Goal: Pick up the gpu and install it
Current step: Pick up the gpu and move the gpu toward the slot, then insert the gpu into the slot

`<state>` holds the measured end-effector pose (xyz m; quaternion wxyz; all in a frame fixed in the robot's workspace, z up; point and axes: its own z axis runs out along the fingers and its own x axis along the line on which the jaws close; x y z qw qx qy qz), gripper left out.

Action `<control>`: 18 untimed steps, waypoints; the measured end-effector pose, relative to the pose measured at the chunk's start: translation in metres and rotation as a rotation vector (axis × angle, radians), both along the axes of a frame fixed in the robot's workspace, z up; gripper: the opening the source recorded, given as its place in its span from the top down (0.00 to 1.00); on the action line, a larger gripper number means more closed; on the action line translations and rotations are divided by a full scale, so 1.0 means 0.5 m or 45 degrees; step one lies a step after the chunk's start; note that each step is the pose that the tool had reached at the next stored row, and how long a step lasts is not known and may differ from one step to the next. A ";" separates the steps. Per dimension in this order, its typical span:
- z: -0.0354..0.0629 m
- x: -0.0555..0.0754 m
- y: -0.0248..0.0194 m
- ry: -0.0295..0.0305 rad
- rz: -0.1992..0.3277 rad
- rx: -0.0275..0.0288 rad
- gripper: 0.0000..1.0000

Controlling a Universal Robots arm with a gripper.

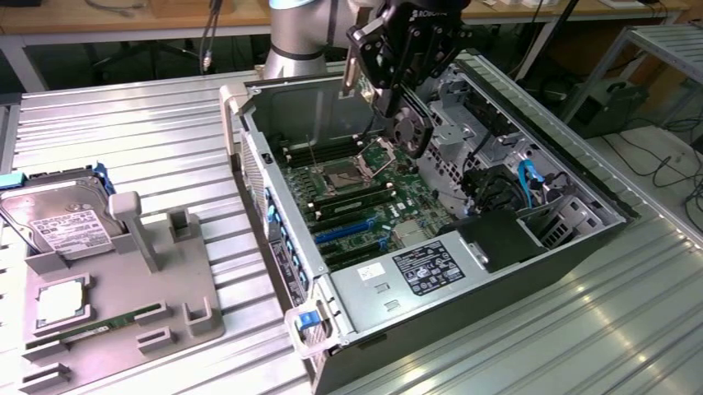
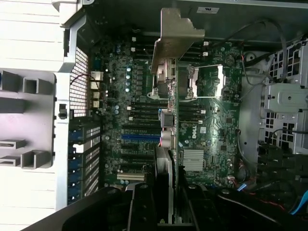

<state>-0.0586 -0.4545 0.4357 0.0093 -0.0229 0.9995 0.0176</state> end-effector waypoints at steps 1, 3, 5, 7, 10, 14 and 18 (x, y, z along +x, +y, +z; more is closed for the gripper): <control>-0.001 0.004 0.0000 0.0000 -0.002 0.0001 0.73; -0.001 0.014 0.0001 0.0001 -0.005 -0.0002 0.73; -0.002 0.025 0.0000 0.0000 -0.006 0.0000 0.73; -0.002 0.038 0.0001 0.0001 -0.007 -0.0004 0.73; -0.002 0.043 0.0000 0.0000 -0.007 -0.0004 0.73; -0.002 0.043 0.0000 0.0000 -0.007 -0.0004 0.73; -0.002 0.043 0.0001 0.0000 -0.007 -0.0004 0.73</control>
